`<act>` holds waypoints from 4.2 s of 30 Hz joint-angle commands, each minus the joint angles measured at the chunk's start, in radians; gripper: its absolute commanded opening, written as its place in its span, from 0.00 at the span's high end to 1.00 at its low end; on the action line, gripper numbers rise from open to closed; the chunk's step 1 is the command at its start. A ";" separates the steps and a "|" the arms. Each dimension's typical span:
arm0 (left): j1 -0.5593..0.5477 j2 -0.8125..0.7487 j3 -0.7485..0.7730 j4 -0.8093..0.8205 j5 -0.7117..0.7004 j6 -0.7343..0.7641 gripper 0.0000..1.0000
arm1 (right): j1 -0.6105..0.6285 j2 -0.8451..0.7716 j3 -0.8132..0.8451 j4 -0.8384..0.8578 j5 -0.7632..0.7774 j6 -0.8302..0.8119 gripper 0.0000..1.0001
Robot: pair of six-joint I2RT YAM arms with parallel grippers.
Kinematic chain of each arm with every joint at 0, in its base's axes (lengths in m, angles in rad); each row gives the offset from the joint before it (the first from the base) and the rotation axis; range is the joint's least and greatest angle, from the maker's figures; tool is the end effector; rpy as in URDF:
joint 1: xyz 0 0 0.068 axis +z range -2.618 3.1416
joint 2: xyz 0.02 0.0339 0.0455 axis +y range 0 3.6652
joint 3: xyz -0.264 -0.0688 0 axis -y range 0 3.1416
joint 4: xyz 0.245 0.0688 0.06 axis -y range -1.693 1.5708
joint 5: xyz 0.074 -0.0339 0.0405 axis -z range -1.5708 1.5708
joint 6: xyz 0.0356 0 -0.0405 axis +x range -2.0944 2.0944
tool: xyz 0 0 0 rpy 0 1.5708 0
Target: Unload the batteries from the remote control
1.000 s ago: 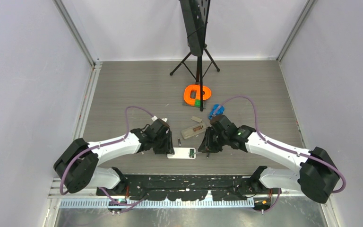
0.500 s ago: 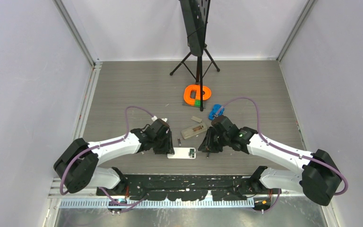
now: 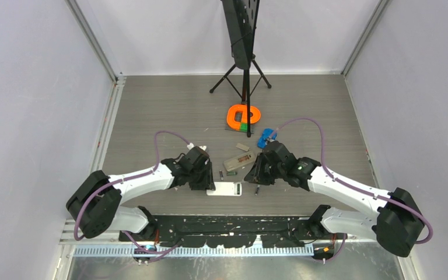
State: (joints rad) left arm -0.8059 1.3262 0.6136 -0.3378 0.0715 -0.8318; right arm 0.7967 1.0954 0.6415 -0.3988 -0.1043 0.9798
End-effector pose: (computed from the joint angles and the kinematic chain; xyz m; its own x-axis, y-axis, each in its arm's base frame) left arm 0.1610 -0.1714 0.1598 -0.9547 -0.0700 -0.2891 0.0572 0.9106 -0.4093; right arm 0.1495 0.1582 0.2123 -0.9236 0.2366 -0.3015 0.0142 0.8072 0.5900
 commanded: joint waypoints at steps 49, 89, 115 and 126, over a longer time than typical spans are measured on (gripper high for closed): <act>-0.016 -0.015 -0.016 0.037 0.011 0.026 0.51 | 0.113 0.132 0.261 -0.289 0.164 -0.210 1.00; -0.016 -0.024 -0.019 0.042 0.020 0.033 0.50 | 0.212 0.190 0.327 -0.311 0.259 -0.181 1.00; -0.016 -0.033 -0.023 0.040 0.015 0.026 0.50 | 0.231 0.209 0.324 -0.305 0.301 -0.167 1.00; -0.016 -0.027 -0.019 0.037 0.015 0.031 0.50 | 0.235 0.250 0.314 -0.328 0.312 -0.178 1.00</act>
State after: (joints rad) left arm -0.8165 1.3121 0.5972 -0.3115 0.0818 -0.8207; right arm 1.0248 1.3338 0.9638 -0.7345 0.1940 0.7967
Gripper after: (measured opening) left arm 0.500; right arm 0.231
